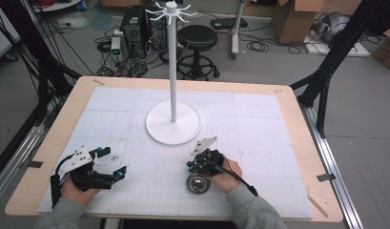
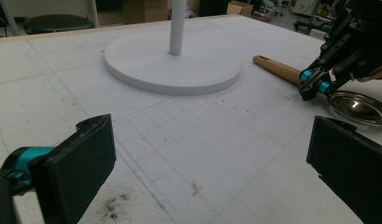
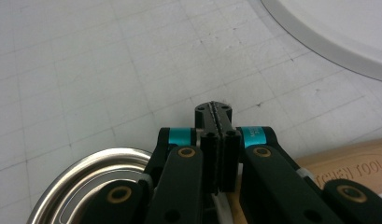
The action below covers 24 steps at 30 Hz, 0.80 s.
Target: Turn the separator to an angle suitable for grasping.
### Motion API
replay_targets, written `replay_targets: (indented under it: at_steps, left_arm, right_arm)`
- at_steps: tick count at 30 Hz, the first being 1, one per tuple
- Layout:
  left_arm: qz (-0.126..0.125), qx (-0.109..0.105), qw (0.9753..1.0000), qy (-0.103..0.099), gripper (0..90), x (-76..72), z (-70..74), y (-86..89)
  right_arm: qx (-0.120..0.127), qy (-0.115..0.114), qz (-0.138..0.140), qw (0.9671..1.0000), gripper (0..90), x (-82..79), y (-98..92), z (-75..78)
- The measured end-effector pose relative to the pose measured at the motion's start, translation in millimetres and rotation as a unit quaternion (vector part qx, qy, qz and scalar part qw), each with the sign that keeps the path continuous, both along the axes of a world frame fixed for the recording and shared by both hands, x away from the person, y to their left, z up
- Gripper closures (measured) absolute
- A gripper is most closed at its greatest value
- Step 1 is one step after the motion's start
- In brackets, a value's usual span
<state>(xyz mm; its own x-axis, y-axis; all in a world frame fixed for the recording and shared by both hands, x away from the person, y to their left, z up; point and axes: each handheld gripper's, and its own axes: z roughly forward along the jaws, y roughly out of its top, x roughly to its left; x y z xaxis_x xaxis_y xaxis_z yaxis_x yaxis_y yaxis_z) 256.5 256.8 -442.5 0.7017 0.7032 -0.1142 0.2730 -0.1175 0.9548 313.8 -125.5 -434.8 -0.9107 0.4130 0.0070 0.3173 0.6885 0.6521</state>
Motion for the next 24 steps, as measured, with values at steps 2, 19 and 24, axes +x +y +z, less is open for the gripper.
replay_targets:
  at_steps: [2, 19, 24]
  left_arm:
    - [0.001, -0.001, 1.0000, 0.001, 1.8, 0.2, -0.2, -0.2]
    - [0.005, 0.004, 1.0000, 0.000, 1.8, 0.4, -0.2, 1.0]
    - [0.005, 0.001, 1.0000, 0.000, 1.8, 0.1, -0.2, 1.2]
  right_arm:
    - [-0.002, 0.000, 0.001, 1.0000, 90.0, -0.5, 0.2, 0.1]
    - [-0.018, 0.011, 0.002, 0.9998, 90.0, -5.8, -0.1, 1.8]
    - [-0.024, 0.006, 0.006, 0.9997, 90.0, -7.9, 0.2, 2.3]
